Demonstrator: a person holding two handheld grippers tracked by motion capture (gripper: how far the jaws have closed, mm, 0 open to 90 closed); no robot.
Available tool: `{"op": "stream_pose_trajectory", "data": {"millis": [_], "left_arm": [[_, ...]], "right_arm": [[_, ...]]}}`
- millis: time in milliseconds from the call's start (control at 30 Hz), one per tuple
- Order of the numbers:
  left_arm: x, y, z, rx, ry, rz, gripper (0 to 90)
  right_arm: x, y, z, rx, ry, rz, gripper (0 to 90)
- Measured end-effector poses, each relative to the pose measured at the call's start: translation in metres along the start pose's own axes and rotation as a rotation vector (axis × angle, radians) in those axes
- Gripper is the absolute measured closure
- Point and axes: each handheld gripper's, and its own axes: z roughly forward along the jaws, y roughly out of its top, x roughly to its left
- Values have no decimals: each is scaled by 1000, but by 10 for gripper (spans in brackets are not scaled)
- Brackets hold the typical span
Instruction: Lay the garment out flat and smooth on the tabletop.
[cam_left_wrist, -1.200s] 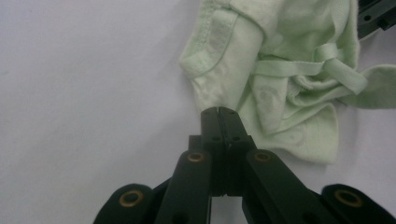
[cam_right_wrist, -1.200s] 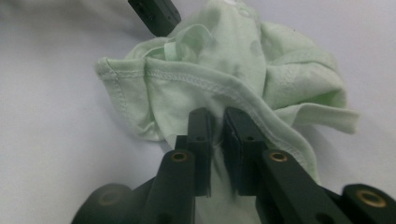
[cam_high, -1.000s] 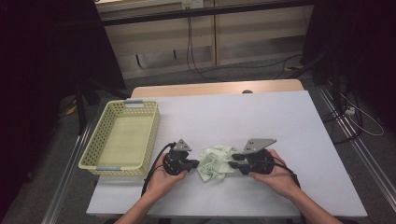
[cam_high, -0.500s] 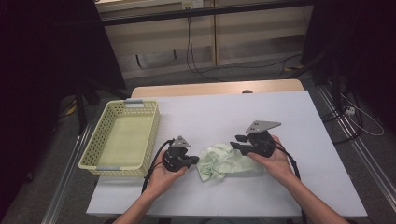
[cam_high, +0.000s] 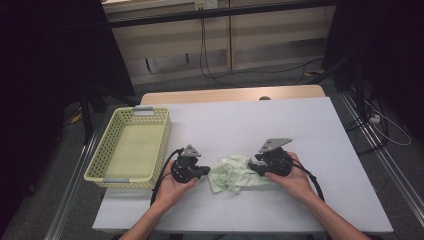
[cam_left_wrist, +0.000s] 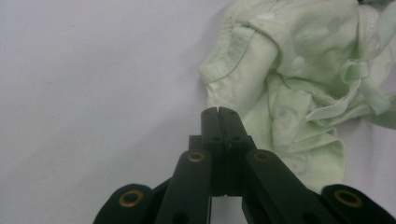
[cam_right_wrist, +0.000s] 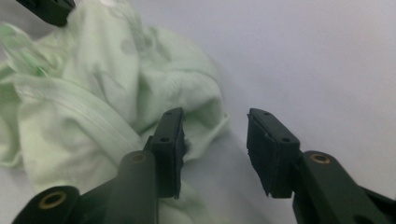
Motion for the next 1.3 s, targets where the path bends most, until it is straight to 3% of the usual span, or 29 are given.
{"op": "stream_pose_trajectory", "data": {"millis": [267,467,633,667,833,867,933,967,1033,1300], "left_arm": [[2,0,2,3,5,-11,900],[2,0,1,-15,-1,-13,900],[1,1,0,-42,-13,-26,899],[1,1,0,-48,-10,-31,806],[-1,0,7,-24,10,-34,676],[-4,0,10,-7,20,-22,662],[-7,0,11,-7,39,-3,672],[-8,1,11,1,47,17,724],[-10,1,12,5,13,32,896],[-6,3,4,2,18,25,900]], "right_arm": [[-7,0,6,-3,-16,23,714],[-7,8,6,-35,-22,33,745],[-8,7,13,-2,-11,40,735],[-8,6,16,7,-15,38,716],[-8,5,18,-1,-6,51,732],[-9,4,17,-1,8,68,815],[-8,5,17,3,19,67,858],[-7,5,16,6,27,64,888],[-5,5,13,24,3,41,898],[-18,4,-7,-33,-52,73,900]]}}
